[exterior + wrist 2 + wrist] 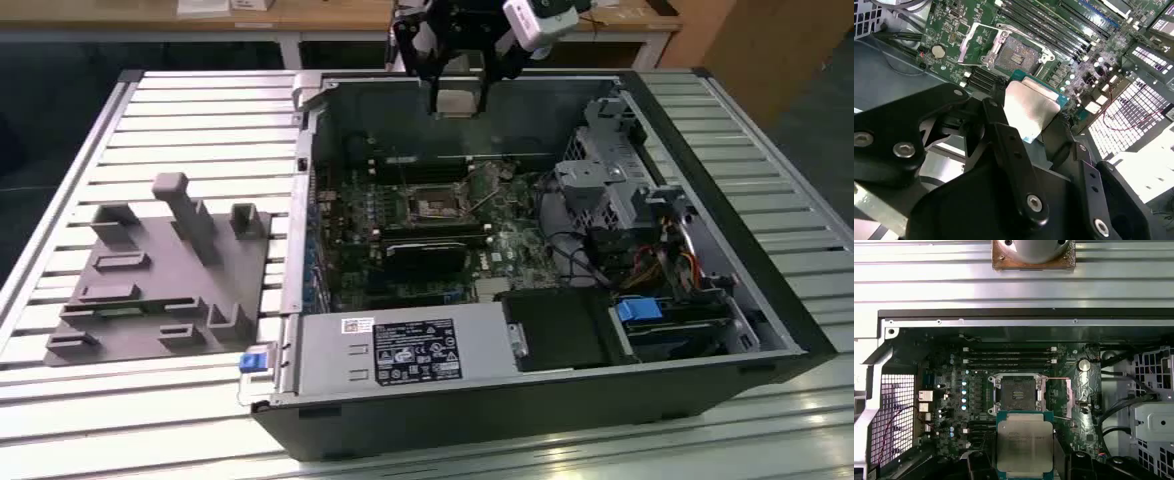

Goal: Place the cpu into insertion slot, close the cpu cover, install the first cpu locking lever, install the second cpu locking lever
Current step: 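Place the cpu into insertion slot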

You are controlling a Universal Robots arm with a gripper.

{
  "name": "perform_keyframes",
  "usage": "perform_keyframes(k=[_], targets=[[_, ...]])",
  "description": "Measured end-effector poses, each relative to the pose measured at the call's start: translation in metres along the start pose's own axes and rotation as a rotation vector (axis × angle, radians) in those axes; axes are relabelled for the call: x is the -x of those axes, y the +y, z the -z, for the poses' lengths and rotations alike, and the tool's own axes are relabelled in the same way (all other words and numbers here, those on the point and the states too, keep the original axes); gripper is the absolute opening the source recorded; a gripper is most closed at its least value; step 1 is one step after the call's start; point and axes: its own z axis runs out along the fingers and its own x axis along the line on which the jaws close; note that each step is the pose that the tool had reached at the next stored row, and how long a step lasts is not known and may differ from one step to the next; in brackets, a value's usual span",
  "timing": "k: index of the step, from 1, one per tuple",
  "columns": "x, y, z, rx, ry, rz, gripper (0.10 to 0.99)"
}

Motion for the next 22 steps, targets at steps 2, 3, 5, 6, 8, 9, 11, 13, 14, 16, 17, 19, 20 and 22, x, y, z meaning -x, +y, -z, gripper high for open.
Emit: perform_keyframes(k=[2, 3, 5, 6, 8, 9, 11, 13, 14, 16, 17, 19, 20, 22], targets=[[0.0000, 0.0000, 0.0000, 0.000, 0.0000, 0.000, 0.541], [0.0000, 0.0000, 0.0000, 0.000, 0.0000, 0.000, 0.541], [0.0000, 0.0000, 0.0000, 0.000, 0.0000, 0.000, 0.541], [0.0000, 0.0000, 0.0000, 0.000, 0.0000, 0.000, 0.541], [0.0000, 0.0000, 0.0000, 0.000, -0.0002, -0.001, 0.541], [0.0000, 0.0000, 0.0000, 0.000, -0.0003, -0.003, 0.541], [0.0000, 0.0000, 0.0000, 0.000, -0.0011, -0.012, 0.541], [0.0000, 0.0000, -0.0001, 0.000, -0.0022, -0.025, 0.541], [-0.0001, 0.0000, -0.0001, 0.000, -0.0028, -0.031, 0.541], [-0.0001, 0.0000, -0.0002, 0.001, -0.0039, -0.043, 0.541], [-0.0001, 0.0000, -0.0002, 0.001, -0.0043, -0.048, 0.541], [-0.0001, 0.0000, -0.0003, 0.001, -0.0052, -0.058, 0.541], [-0.0001, 0.0000, -0.0003, 0.001, -0.0056, -0.062, 0.541], [-0.0001, 0.0000, -0.0003, 0.001, -0.0060, -0.067, 0.541]])
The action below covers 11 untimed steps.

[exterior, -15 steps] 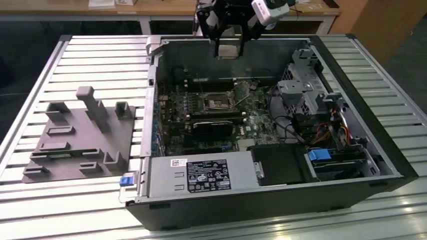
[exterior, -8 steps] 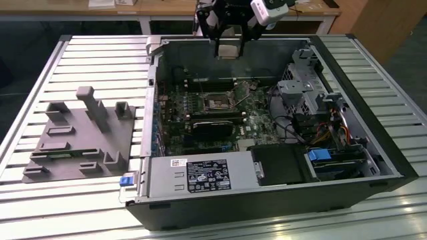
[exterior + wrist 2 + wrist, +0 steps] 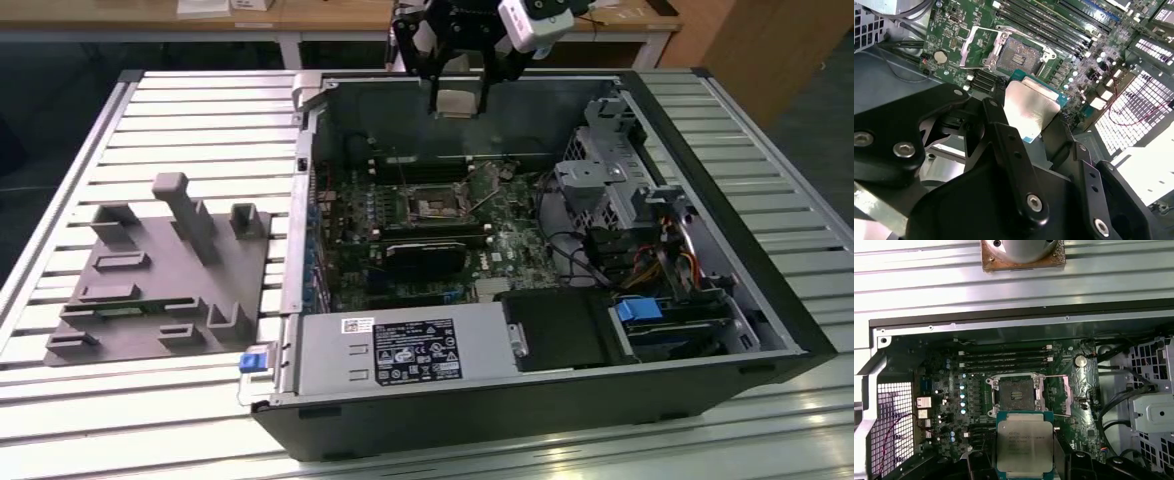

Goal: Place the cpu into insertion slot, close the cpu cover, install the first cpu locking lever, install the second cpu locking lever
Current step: 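Place the cpu into insertion slot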

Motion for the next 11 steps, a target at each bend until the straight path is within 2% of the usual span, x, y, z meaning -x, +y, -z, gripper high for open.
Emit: perform_keyframes(k=[11], targets=[[0.0000, 0.0000, 0.0000, 0.000, -0.0004, -0.004, 0.541]])
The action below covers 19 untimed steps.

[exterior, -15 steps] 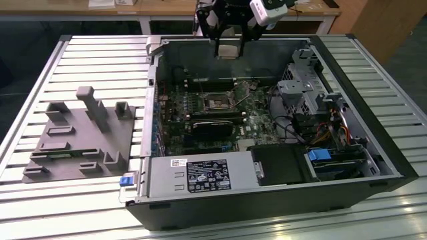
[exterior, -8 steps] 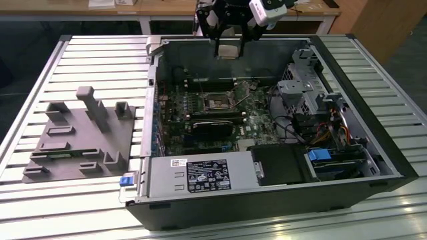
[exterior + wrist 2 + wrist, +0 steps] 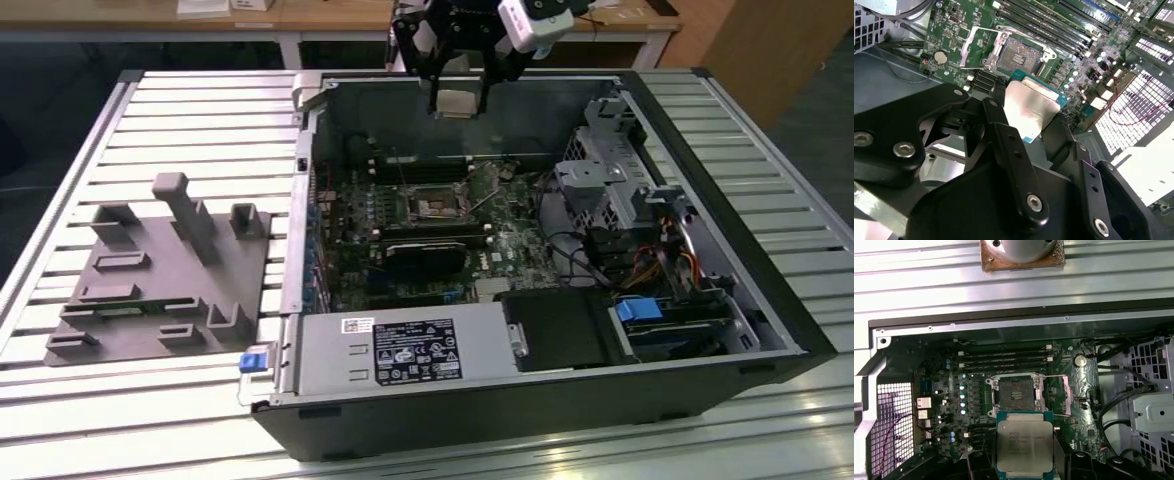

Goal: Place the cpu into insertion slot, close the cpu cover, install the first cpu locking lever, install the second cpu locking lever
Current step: 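Place the cpu into insertion slot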

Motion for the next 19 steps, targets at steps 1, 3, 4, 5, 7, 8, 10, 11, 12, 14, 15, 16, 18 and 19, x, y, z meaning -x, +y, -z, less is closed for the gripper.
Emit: perform_keyframes(k=[1, 3, 4, 5, 7, 8, 10, 11, 12, 14, 15, 16, 18, 19], targets=[[0.0000, 0.0000, 0.0000, 0.000, -0.0002, -0.002, 0.541], [0.0000, 0.0000, 0.0000, 0.000, -0.0007, -0.007, 0.541], [0.0000, 0.0000, 0.0000, 0.000, -0.0009, -0.010, 0.541], [0.0000, 0.0000, 0.0000, 0.000, -0.0011, -0.013, 0.541], [0.0000, 0.0000, 0.0000, 0.000, -0.0016, -0.019, 0.541], [0.0000, 0.0000, -0.0001, 0.000, -0.0019, -0.021, 0.541], [0.0000, 0.0000, -0.0001, 0.000, -0.0024, -0.027, 0.541], [0.0000, 0.0000, -0.0001, 0.001, -0.0027, -0.031, 0.541], [0.0000, 0.0000, -0.0001, 0.001, -0.0030, -0.034, 0.541], [0.0000, 0.0000, -0.0001, 0.001, -0.0037, -0.042, 0.541], [0.0000, 0.0000, -0.0001, 0.001, -0.0040, -0.045, 0.541], [0.0000, 0.0000, -0.0001, 0.001, -0.0043, -0.048, 0.541], [0.0000, 0.0000, -0.0002, 0.001, -0.0048, -0.054, 0.541], [0.0000, 0.0000, -0.0001, 0.001, -0.0050, -0.057, 0.541]])
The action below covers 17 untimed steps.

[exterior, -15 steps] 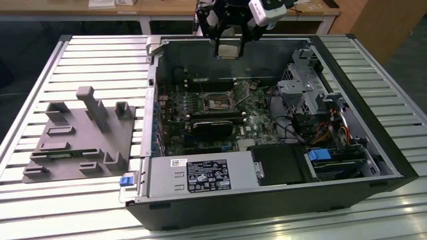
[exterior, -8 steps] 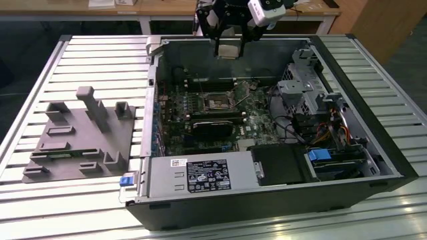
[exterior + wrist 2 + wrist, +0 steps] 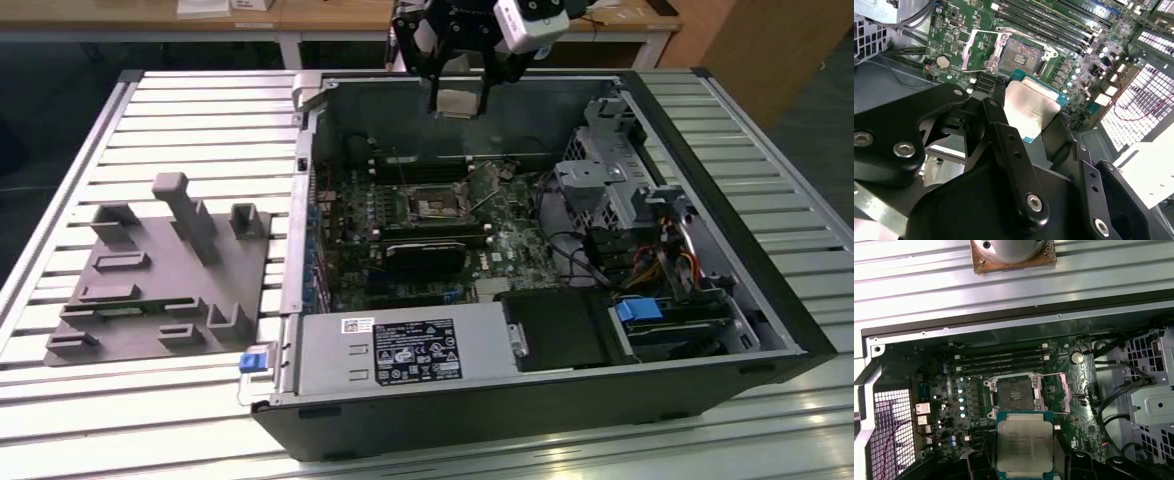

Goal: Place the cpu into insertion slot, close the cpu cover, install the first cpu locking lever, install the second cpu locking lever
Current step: 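Place the cpu into insertion slot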

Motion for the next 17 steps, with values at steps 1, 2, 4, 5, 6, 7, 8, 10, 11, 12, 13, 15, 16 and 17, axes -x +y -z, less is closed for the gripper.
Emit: perform_keyframes(k=[1, 2, 4, 5, 6, 7, 8, 10, 11, 12, 13, 15, 16, 17], targets=[[0.0000, 0.0000, 0.0000, 0.000, -0.0003, -0.003, 0.541], [0.0000, 0.0000, 0.0000, 0.000, -0.0005, -0.006, 0.541], [0.0000, 0.0000, 0.0000, 0.000, -0.0009, -0.011, 0.541], [0.0000, 0.0000, -0.0001, 0.000, -0.0012, -0.013, 0.541], [0.0000, 0.0000, -0.0001, 0.000, -0.0014, -0.015, 0.541], [0.0000, 0.0000, -0.0001, 0.000, -0.0016, -0.018, 0.541], [0.0000, 0.0000, -0.0001, 0.000, -0.0018, -0.020, 0.541], [0.0000, 0.0000, -0.0001, 0.001, -0.0023, -0.026, 0.541], [0.0000, 0.0000, -0.0001, 0.001, -0.0025, -0.028, 0.541], [0.0000, 0.0000, -0.0001, 0.001, -0.0027, -0.031, 0.541], [0.0000, 0.0000, -0.0001, 0.001, -0.0030, -0.033, 0.541], [0.0000, 0.0000, -0.0001, 0.001, -0.0034, -0.038, 0.541], [0.0000, 0.0000, -0.0001, 0.001, -0.0036, -0.040, 0.541], [0.0000, 0.0000, -0.0001, 0.001, -0.0039, -0.043, 0.541]])
